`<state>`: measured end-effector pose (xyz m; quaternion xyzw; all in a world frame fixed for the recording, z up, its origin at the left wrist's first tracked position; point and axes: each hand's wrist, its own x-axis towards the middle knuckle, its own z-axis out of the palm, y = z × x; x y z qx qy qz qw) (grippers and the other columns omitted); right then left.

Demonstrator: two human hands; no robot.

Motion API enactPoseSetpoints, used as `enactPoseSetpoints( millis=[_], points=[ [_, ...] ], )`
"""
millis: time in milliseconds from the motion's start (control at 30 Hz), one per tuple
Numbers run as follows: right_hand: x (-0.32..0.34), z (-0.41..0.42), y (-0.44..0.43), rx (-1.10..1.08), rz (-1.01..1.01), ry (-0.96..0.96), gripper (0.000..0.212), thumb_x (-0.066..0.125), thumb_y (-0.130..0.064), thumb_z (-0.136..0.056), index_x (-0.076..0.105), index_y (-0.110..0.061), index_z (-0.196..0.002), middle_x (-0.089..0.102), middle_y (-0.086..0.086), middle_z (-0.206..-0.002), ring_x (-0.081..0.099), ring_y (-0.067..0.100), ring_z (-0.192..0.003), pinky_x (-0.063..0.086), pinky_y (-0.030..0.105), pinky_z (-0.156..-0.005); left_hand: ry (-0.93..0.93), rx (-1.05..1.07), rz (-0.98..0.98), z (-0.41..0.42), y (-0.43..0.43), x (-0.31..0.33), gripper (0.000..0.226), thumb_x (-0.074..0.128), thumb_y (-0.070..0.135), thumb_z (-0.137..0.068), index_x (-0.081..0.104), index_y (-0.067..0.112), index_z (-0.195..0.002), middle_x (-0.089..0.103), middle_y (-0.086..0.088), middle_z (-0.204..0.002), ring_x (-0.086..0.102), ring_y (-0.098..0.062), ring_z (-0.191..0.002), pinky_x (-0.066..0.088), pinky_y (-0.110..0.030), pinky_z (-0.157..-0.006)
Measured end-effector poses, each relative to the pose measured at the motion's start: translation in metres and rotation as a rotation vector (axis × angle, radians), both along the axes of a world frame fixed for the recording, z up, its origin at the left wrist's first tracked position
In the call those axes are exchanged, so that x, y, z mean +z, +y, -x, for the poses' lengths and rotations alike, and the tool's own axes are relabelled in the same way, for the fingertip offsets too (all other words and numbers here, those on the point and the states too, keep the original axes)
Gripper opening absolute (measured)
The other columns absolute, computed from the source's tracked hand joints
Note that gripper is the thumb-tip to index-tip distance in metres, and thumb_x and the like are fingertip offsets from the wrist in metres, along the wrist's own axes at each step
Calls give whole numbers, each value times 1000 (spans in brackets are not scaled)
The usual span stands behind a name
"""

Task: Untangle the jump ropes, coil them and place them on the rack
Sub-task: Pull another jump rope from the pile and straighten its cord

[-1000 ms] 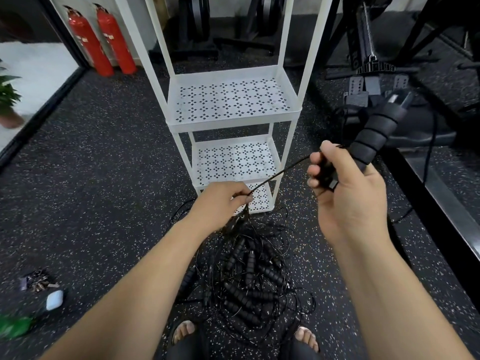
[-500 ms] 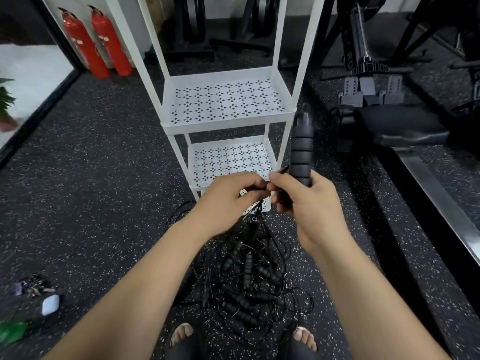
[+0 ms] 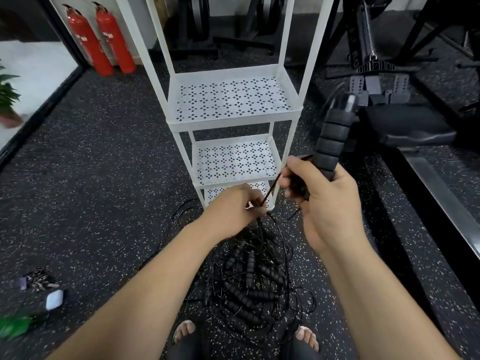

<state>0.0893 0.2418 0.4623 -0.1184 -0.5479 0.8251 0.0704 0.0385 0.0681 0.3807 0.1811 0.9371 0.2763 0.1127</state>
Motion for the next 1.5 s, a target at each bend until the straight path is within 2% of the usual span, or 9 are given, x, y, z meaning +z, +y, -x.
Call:
enactPoseSetpoints(
  millis=[133, 333, 567, 700, 867, 1000, 1233, 1367, 1500],
  points=[
    [1, 2, 7, -93, 41, 18, 9, 77, -7, -96, 69, -8, -100, 73, 14, -85, 68, 21, -69, 50, 28, -59, 37, 46, 42, 5, -5, -3, 21, 62, 49, -104, 69, 33, -115, 57, 12, -109, 55, -14, -106, 50, -37, -90],
    [4, 1, 12, -161, 60, 53, 7, 78, -12, -98, 71, -13, -99, 74, 14, -87, 66, 22, -70, 48, 29, -61, 141, 28, -39, 5, -9, 8, 18, 65, 38, -105, 75, 25, -111, 62, 14, -105, 53, -13, -108, 48, -40, -96],
    [-4, 2, 2, 65, 15, -47, 14, 83, -19, -94, 75, -13, -104, 71, 11, -78, 55, 17, -57, 44, 28, -54, 251, -55, -121, -1, -3, 29, 10, 66, 24, -104, 74, 20, -110, 65, 12, -98, 55, -20, -101, 49, -46, -91],
    [-12, 4, 2, 44, -170, -87, 8, 82, -9, -92, 75, -10, -89, 72, 12, -77, 58, 21, -61, 44, 32, -54, 211, -63, -189, -6, -2, 30, 4, 66, 23, -104, 69, 22, -105, 63, 14, -98, 55, -16, -101, 48, -40, -91],
    [-9, 2, 3, 32, -125, -57, 18, 79, -6, -94, 71, -13, -79, 70, 15, -75, 59, 25, -67, 45, 32, -55, 72, 37, -232, -8, -1, 35, 16, 80, 39, -90, 66, 32, -92, 58, 17, -101, 54, 0, -102, 43, -24, -87],
    [-5, 2, 5, 35, -117, -51, 13, 78, -6, -95, 71, -11, -84, 72, 14, -76, 61, 25, -68, 46, 31, -56, -15, 79, -202, -10, -8, 37, 18, 80, 29, -85, 66, 35, -94, 67, 16, -97, 62, -1, -92, 54, -30, -85],
    [-7, 5, 12, -10, -164, -55, 12, 80, -9, -94, 72, -11, -85, 75, 14, -79, 64, 23, -65, 47, 32, -55, -10, 151, -314, -8, -20, 40, 16, 76, 21, -96, 74, 37, -96, 74, 20, -95, 65, 5, -97, 46, -9, -81],
    [-7, 7, 13, -56, -211, -41, 13, 80, -10, -94, 72, -14, -85, 76, 13, -78, 66, 25, -67, 46, 34, -57, -88, 131, -372, -11, -18, 46, 19, 75, 19, -95, 74, 38, -98, 75, 18, -96, 68, 0, -96, 52, -19, -91],
    [-8, 7, 12, -87, -162, -37, 9, 79, -9, -94, 71, -11, -90, 75, 13, -77, 65, 26, -69, 45, 34, -57, -261, 76, -327, -9, -19, 47, 33, 83, 20, -89, 64, 40, -109, 77, 10, -93, 71, -9, -85, 58, -30, -86]
  ],
)
